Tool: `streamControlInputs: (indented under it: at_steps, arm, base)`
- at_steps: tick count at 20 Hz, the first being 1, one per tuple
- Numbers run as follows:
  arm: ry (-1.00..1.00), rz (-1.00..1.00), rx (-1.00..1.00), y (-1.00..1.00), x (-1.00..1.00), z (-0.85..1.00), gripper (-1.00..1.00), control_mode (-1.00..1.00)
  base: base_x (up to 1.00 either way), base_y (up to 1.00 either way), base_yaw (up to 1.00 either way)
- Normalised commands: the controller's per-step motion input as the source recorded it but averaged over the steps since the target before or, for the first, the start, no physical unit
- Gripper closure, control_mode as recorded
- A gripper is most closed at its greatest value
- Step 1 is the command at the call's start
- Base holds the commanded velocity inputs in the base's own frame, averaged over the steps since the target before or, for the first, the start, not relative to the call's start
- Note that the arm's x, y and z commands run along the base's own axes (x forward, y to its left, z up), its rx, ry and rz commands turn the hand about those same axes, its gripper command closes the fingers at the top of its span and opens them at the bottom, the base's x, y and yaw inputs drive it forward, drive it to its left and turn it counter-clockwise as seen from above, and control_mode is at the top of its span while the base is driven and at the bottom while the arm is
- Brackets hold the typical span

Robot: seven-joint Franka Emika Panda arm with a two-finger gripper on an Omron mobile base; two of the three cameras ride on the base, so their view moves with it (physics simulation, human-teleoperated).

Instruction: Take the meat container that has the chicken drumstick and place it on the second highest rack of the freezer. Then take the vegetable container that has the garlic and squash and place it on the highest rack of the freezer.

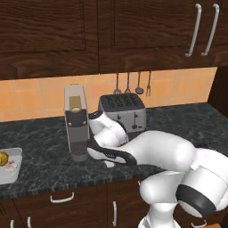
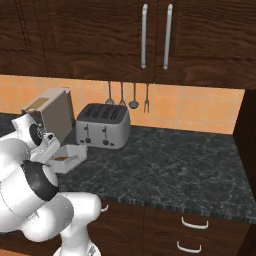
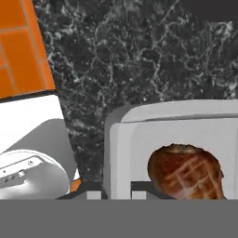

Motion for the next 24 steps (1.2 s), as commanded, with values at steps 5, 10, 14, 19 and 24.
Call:
streamControlInputs:
  at_steps: [5,10,14,19,24]
  arm:
    - [-0.07,0.0,0.15,-0.45,-0.56,1.0,1.0,-1.0]
    - [-0.17,0.0,0.13,-0.55,-0.64,1.0,1.0,-1.0]
    - [-0.03,0.03,0.09,-0.43,-0.33,1.0,1.0,-1.0]
    - [-0.02,0.05,0.06,-0.14,-0.35,0.95,1.0,-1.0]
    - [0.0,0.06,0.01,0.07,-0.33,0.2,1.0,-1.0]
  base:
    - [0.0,0.0,0.0]
    - [0.0,0.0,0.0]
    - [0.0,0.0,0.0]
    - [0.0,0.0,0.0]
    - [0.0,0.0,0.0]
